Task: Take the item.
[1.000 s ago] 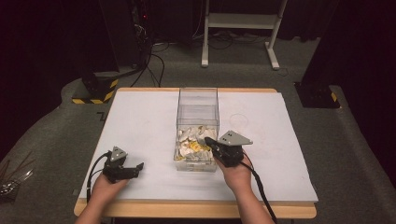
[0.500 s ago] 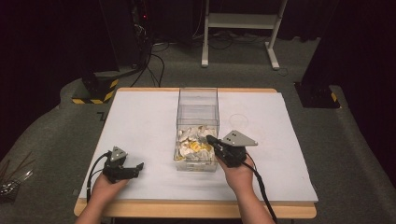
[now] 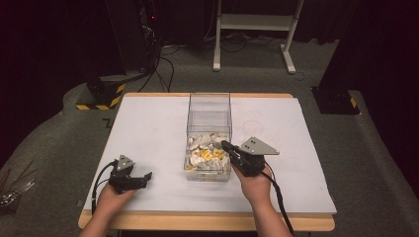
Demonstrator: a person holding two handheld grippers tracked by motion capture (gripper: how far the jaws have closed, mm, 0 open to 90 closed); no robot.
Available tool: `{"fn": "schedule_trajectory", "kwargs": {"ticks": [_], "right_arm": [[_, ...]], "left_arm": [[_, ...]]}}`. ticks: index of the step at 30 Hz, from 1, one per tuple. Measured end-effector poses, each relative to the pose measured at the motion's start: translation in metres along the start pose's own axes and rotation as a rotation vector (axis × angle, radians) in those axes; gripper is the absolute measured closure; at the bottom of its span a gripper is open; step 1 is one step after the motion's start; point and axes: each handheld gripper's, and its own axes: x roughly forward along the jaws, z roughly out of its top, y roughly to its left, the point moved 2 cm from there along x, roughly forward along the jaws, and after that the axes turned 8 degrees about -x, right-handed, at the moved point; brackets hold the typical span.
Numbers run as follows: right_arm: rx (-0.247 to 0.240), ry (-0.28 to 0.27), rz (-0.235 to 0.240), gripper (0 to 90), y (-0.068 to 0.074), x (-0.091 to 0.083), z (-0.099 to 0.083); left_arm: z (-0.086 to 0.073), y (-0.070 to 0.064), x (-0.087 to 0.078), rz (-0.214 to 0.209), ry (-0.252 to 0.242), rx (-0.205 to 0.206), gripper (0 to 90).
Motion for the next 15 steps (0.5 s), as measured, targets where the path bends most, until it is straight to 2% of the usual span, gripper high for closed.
{"fn": "schedule_trajectory", "kwargs": {"ticks": [15], "right_arm": [[0.015,-0.024,-0.048,89.7,-0.012,-0.015,0.004]], "left_arm": [[0.000,0.000,0.000,0.000,0.000,-0.001,15.2]]}}
